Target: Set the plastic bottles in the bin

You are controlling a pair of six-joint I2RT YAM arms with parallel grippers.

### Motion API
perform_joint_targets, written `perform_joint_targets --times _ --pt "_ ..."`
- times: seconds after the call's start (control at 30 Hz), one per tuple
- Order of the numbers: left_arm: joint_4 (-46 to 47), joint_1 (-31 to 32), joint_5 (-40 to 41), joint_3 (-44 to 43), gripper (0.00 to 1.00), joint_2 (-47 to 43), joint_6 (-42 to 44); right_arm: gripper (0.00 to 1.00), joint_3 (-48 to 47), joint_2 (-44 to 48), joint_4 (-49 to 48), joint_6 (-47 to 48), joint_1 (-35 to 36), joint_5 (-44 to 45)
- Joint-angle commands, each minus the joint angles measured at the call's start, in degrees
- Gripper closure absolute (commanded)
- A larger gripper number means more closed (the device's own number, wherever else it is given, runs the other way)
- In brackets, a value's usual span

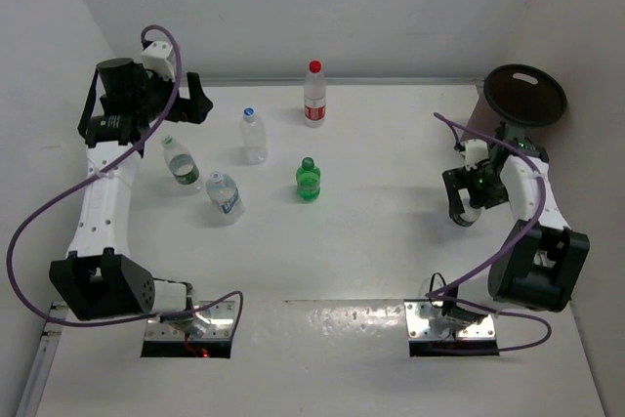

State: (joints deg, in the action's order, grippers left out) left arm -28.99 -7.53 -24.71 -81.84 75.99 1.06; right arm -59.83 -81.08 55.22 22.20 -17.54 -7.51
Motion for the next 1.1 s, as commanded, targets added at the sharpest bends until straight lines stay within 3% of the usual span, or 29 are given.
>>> perform_joint_targets --times 0.0,0.3,0.37,0.57,0.7,0.8,0.97,1.07 --pt "2.4 0.4 -1.4 0.0 0.01 0.2 0.4 0.0 1.0 0.8 -6.9 2.8 -1.1 0.8" --pt "2.9 0.9 -3.3 0.6 0.01 1.4 -0.1 0.0 2.7 -4.6 -10.6 3.9 -3.3 0.5" --pt "2.9 0.9 -3.3 0.6 0.01 1.4 -0.1 0.04 2.8 -5.1 -11.0 3.9 -3.2 0.4" --pt "2.9 0.9 -3.9 0.6 0.01 1.9 -0.1 0.29 3.2 -6.5 -11.4 3.8 -3.3 -0.3" --pt "2.9 0.9 -3.9 1.2 0.01 2.4 -0.1 0.55 1.9 -6.2 -9.8 4.3 -3.3 -1.4" --pt "2.9 0.9 -3.9 1.2 0.01 2.4 -0.1 0.68 -2.4 -4.7 -6.6 3.7 -3.0 -3.1" --pt "2.9 0.9 -6.4 1.2 0.01 2.4 -0.1 0.71 -15.2 -0.8 1.3 0.5 -1.0 -11.9" --pt "2.9 0.9 -6.9 0.6 0.01 2.4 -0.1 0.71 -23.9 3.1 1.3 -2.9 0.8 -16.7"
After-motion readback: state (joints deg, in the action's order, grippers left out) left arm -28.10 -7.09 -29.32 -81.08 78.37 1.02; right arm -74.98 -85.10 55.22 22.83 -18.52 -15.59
